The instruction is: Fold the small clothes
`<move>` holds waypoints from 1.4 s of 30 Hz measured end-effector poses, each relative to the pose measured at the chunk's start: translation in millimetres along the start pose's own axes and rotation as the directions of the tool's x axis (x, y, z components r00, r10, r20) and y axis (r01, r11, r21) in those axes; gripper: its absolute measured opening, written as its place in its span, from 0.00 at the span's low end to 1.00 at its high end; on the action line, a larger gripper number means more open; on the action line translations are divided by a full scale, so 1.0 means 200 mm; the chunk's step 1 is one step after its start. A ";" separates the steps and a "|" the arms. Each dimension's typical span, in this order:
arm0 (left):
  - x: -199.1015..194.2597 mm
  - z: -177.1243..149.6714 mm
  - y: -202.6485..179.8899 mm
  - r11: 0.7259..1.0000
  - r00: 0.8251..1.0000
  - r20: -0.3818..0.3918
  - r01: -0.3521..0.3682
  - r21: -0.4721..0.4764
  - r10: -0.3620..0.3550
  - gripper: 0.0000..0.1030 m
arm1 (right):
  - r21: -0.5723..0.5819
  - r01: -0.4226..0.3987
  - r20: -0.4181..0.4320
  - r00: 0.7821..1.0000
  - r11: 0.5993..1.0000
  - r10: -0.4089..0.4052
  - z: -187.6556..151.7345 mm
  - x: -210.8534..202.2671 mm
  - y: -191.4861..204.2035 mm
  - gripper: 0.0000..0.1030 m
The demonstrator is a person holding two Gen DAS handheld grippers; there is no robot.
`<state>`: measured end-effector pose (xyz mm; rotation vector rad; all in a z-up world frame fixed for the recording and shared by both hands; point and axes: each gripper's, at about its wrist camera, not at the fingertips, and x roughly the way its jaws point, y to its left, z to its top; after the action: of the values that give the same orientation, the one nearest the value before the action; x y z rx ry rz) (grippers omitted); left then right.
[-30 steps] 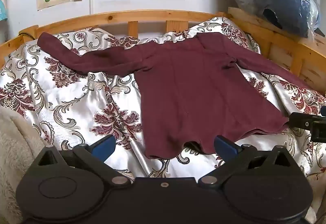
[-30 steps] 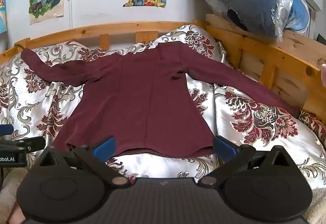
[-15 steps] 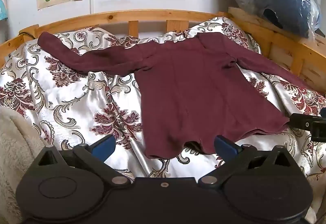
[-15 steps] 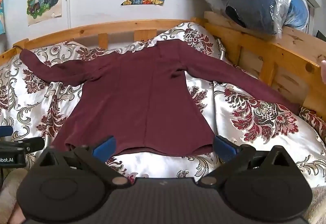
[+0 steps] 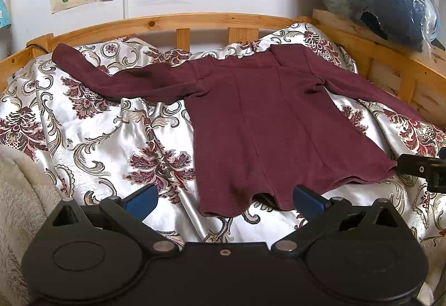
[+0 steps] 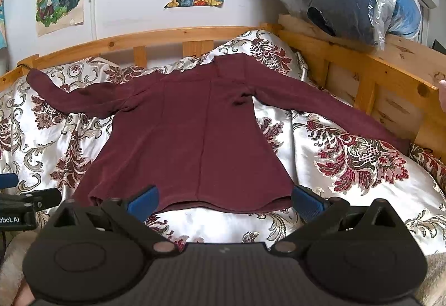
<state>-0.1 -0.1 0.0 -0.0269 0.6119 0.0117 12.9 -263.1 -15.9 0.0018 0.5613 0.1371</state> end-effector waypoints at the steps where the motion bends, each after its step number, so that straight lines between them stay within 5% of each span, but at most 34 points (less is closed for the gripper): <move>1: 0.00 0.00 0.00 1.000 1.000 0.000 0.000 0.000 0.000 0.99 | 0.001 0.000 0.000 1.000 1.000 0.000 0.00 0.00 0.00 1.00; 42: 0.01 0.00 0.00 1.000 1.000 -0.006 0.001 -0.001 -0.001 0.99 | 0.006 -0.004 0.002 1.000 1.000 0.004 0.00 0.00 0.00 1.00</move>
<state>1.8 -0.6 -1.1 -0.0283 0.6184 0.0113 12.3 -263.4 -15.6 0.0085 0.5593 0.1394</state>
